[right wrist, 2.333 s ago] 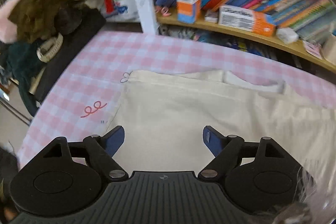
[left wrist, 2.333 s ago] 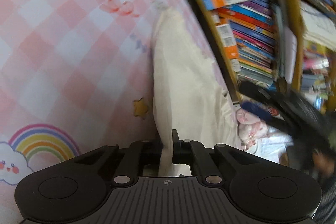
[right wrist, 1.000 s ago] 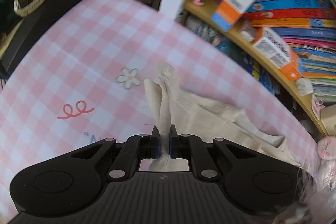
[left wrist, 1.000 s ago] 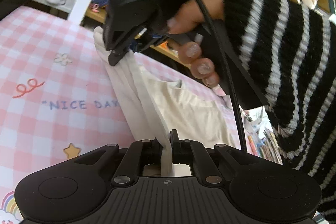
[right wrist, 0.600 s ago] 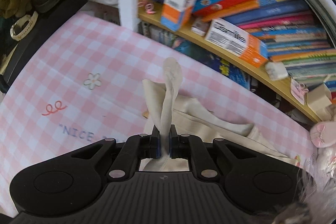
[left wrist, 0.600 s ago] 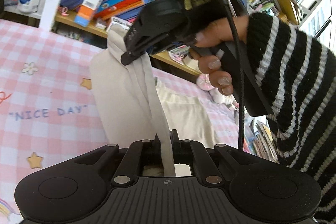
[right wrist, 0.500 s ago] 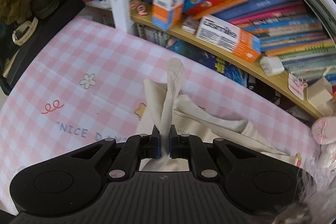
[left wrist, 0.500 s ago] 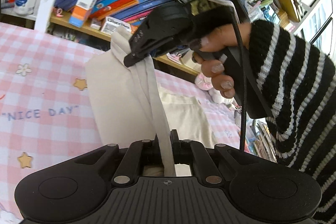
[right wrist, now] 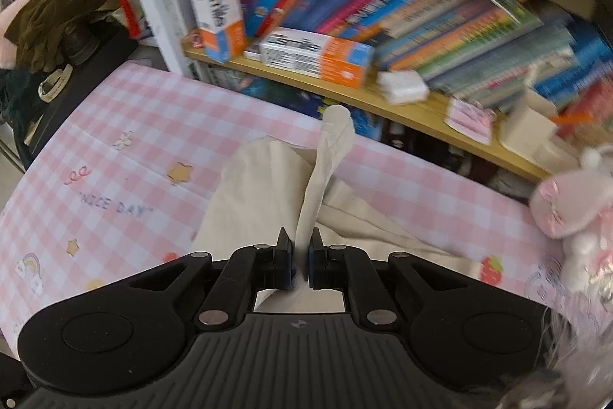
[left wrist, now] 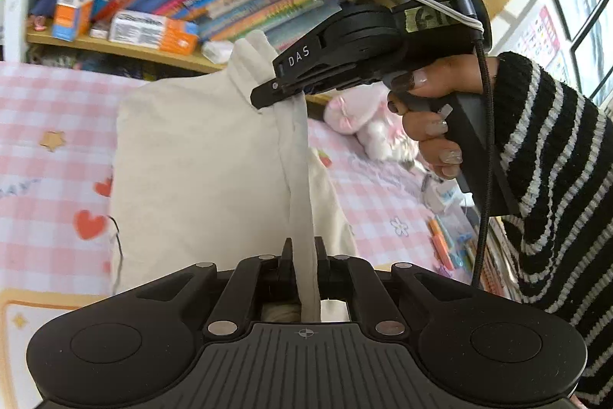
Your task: Fold clothes
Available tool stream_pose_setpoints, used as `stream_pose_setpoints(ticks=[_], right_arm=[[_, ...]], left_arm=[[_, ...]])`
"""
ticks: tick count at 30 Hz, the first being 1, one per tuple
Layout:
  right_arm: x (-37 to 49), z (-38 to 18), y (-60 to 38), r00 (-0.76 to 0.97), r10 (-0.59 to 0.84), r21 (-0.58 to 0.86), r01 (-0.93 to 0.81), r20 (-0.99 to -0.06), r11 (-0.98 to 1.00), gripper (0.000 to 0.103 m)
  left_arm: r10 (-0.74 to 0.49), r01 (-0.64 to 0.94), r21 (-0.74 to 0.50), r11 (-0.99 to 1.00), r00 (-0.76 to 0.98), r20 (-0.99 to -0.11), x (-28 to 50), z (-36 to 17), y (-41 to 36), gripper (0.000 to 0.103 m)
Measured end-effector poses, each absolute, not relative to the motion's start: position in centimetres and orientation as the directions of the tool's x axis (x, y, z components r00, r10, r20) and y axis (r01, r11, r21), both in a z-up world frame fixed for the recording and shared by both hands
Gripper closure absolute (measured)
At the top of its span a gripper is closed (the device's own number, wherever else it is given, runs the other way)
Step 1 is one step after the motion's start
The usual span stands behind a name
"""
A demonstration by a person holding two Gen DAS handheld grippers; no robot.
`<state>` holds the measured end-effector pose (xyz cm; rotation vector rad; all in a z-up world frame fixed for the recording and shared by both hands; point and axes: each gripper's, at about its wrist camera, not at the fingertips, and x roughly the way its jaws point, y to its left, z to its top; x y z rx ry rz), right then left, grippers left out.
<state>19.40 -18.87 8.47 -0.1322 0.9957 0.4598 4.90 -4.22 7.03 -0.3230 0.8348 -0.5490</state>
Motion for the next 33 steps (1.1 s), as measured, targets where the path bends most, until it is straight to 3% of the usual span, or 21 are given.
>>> stream_pose_setpoints(ticks=[6, 8, 11, 15, 21, 25, 27, 30, 33], right_arm=[[19.8, 6.0, -24.3, 0.442, 0.337, 0.155, -0.397, -0.831, 0.905, 0.096], [20.0, 4.8, -26.0, 0.428, 0.343, 0.182, -0.374, -0.836, 0.909, 0.096], [20.3, 2.9, -28.4, 0.411, 0.344, 0.219, -0.322, -0.844, 0.921, 0.095], [20.6, 0.0, -31.5, 0.385, 0.312, 0.254, -0.195, -0.868, 0.947, 0.088], [19.2, -0.6, -34.2, 0.360, 0.319, 0.301, -0.107, -0.877, 0.948, 0.087], [16.9, 1.3, -33.7, 0.375, 0.328, 0.296, -0.142, -0.867, 0.945, 0.069], [15.3, 1.2, -33.2, 0.383, 0.310, 0.288, -0.115, -0.870, 0.951, 0.065], [12.9, 1.0, -32.6, 0.394, 0.280, 0.275, -0.070, -0.876, 0.959, 0.056], [10.5, 0.7, -32.0, 0.403, 0.249, 0.262, -0.025, -0.881, 0.965, 0.056]], left_arm=[[-0.538, 0.353, -0.408, 0.842, 0.496, -0.681, 5.9, 5.8, -9.9, 0.097], [-0.528, 0.362, -0.390, 0.846, 0.478, -0.702, 6.1, 5.4, -11.4, 0.093], [-0.563, 0.403, -0.410, 0.818, 0.415, -0.715, 5.6, 4.8, -13.5, 0.073], [-0.680, 0.466, -0.521, 0.716, 0.292, -0.673, 4.2, 4.3, -13.9, 0.068], [-0.608, 0.369, -0.491, 0.789, 0.360, -0.707, 3.2, 3.9, -8.3, 0.068], [-0.468, 0.244, -0.400, 0.883, 0.446, -0.763, 3.5, 3.3, -3.1, 0.068], [-0.431, 0.193, -0.386, 0.902, 0.463, -0.775, 3.6, 3.0, -0.7, 0.068], [-0.426, 0.135, -0.413, 0.901, 0.462, -0.778, 3.7, 2.4, 2.0, 0.068], [-0.462, 0.073, -0.482, 0.873, 0.436, -0.772, 3.9, 1.4, 4.0, 0.068]])
